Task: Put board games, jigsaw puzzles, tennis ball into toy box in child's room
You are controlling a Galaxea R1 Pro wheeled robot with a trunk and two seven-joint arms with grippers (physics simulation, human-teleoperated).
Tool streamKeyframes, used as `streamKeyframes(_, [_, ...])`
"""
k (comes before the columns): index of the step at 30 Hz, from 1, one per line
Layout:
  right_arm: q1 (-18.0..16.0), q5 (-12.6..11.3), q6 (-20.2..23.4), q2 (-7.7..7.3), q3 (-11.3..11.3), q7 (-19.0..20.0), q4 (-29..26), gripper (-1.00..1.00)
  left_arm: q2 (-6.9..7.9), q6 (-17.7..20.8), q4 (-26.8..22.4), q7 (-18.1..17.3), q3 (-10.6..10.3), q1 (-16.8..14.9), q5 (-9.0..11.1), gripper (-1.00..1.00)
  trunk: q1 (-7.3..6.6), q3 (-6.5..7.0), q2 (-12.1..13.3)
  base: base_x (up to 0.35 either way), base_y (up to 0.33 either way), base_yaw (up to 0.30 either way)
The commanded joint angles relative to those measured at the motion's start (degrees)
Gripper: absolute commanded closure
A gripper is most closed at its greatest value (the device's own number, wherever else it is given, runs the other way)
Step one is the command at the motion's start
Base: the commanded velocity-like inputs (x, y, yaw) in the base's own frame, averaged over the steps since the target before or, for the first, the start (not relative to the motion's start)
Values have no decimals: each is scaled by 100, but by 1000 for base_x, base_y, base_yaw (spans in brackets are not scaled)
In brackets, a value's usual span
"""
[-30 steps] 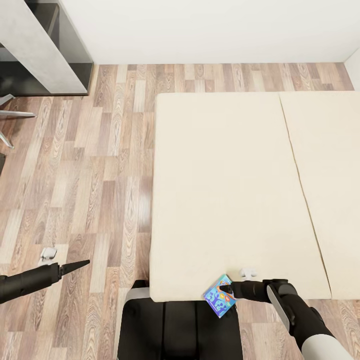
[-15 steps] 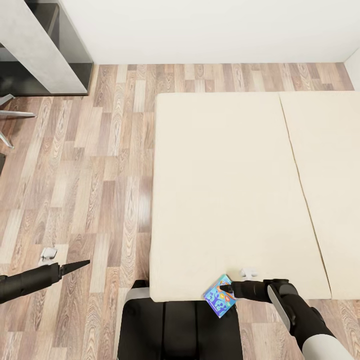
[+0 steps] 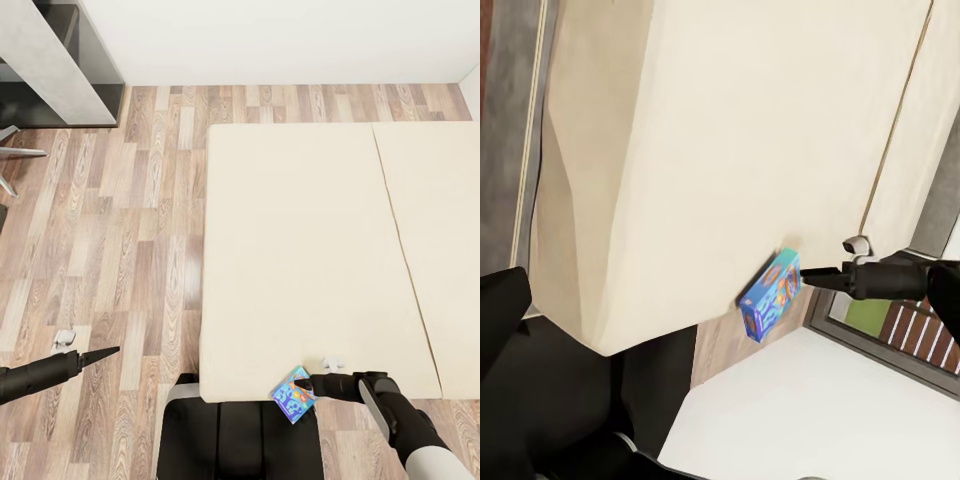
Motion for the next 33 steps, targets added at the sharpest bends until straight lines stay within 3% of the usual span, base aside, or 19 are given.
streamKeyframes(1, [2,-52,47,-7,-1,13,-9,-100,1,60,-1,-18,2,-2,5,-100,3,-6,-9,0,0,0])
streamKeyframes(33, [108,-70,160,-46,-171,409,-464,-100,15,60,-1,-20,24,-1,11,-100,3,-6,-9,0,0,0])
